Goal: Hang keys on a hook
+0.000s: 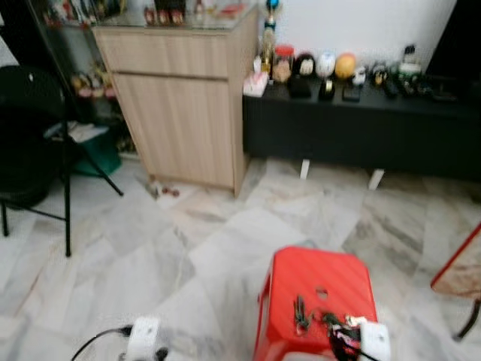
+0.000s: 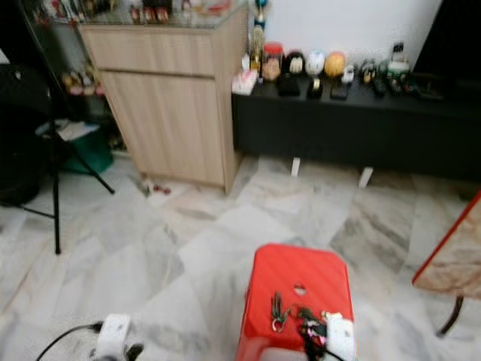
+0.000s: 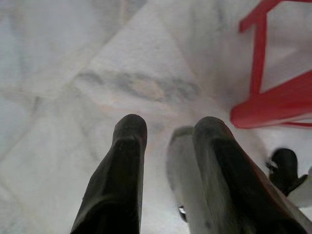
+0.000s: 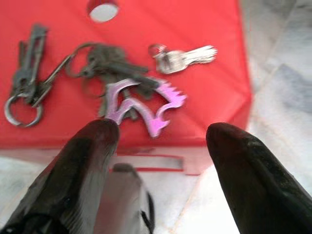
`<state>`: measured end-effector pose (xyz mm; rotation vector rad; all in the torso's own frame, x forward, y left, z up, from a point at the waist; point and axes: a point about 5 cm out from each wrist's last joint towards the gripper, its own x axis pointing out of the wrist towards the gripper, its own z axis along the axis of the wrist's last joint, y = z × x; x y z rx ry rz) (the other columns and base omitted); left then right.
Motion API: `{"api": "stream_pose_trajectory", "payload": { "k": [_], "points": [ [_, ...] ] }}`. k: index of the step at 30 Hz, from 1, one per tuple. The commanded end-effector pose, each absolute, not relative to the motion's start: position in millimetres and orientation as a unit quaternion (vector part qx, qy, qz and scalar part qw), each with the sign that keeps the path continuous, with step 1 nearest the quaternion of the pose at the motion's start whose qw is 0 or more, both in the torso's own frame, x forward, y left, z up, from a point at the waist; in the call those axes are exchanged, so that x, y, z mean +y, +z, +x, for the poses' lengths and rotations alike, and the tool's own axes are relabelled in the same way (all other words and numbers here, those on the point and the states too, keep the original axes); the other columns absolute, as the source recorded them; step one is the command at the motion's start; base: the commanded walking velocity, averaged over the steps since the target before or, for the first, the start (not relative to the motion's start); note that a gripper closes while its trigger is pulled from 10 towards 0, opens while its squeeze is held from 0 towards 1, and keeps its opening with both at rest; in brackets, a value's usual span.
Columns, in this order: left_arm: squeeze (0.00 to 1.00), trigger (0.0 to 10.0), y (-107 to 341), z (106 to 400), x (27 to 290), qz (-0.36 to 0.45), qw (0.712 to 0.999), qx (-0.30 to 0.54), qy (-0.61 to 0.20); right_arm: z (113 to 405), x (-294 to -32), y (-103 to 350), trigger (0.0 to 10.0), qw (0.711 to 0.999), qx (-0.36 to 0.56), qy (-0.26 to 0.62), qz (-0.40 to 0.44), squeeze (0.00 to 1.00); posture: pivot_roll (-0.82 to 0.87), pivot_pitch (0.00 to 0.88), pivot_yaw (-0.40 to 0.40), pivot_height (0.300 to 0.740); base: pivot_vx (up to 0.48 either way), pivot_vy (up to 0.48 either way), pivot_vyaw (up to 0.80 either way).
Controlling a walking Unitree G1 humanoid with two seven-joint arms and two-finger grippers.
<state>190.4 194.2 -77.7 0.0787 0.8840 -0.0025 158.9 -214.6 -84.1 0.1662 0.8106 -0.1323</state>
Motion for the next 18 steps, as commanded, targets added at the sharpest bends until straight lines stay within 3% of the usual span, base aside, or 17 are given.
{"api": "stream_pose_trajectory", "payload": {
  "k": [1, 18],
  "points": [
    [0.0, 10.0, -81.0, 181.9, 203.1, 0.045, 0.895, 0.443, 0.009, 162.6, -207.7, -83.7, 10.0, 0.915, 0.389, -0.059, 0.088, 0.0, 0.0, 0.0, -0.022, 0.652, 0.289, 0.0, 0.0],
    [0.0, 10.0, -81.0, 181.9, 202.3, 0.041, 0.896, 0.442, 0.008, 162.7, -208.2, -83.3, 10.0, 0.916, 0.386, -0.062, 0.089, 0.0, 0.0, 0.0, -0.022, 0.652, 0.015, 0.0, 0.0]
  ]
}}
